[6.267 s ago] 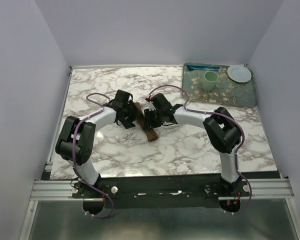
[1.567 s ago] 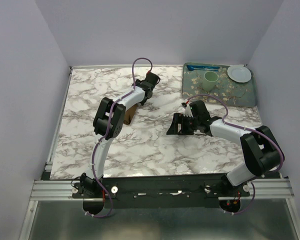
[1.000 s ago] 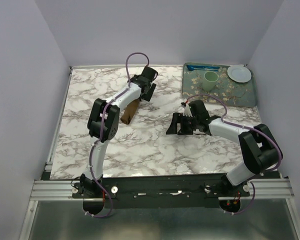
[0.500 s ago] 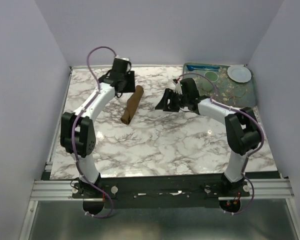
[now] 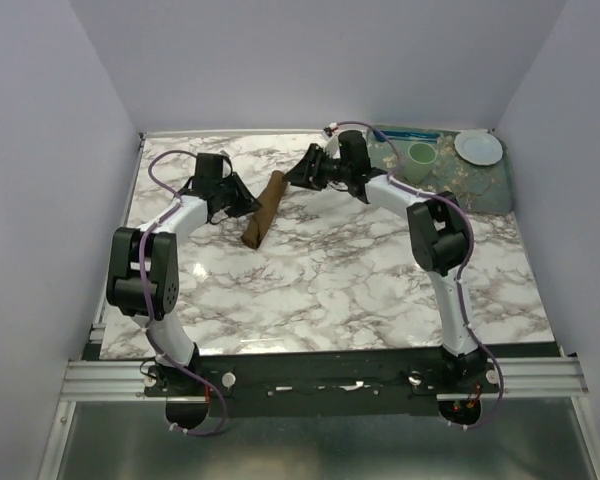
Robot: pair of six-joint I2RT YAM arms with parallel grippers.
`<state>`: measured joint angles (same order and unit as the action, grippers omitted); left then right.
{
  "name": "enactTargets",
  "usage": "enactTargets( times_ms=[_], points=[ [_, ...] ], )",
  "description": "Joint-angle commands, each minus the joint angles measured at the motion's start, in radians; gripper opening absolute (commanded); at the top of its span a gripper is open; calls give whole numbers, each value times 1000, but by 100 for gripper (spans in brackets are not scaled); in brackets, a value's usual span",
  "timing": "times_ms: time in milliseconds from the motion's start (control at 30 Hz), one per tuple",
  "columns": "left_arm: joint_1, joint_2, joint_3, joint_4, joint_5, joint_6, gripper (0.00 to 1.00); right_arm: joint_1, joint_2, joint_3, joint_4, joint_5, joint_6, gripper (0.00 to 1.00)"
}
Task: Fold the napkin, place the utensils inside, and roll it up
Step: Roll the napkin with the utensil
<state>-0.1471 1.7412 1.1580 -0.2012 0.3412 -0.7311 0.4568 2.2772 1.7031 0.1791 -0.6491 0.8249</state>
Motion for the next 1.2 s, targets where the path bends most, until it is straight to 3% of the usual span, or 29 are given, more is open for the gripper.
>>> enactTargets(
  times_ms=[0,167,233,467,1167],
  points=[
    [14,38,9,121,88,-71,24,31,106,142,92,-46,57,51],
    [21,72,-6,141,113,-77,24,72,227,312,111,-41,101,43],
    [24,90,-1,132,113,-74,23,82,264,358,97,-46,120,35],
    [24,121,-14,135,117,-68,23,91,337,403,106,-14,187,28],
    [26,130,-11,85,108,-42,23,92,421,399,126,11,264,25]
  ],
)
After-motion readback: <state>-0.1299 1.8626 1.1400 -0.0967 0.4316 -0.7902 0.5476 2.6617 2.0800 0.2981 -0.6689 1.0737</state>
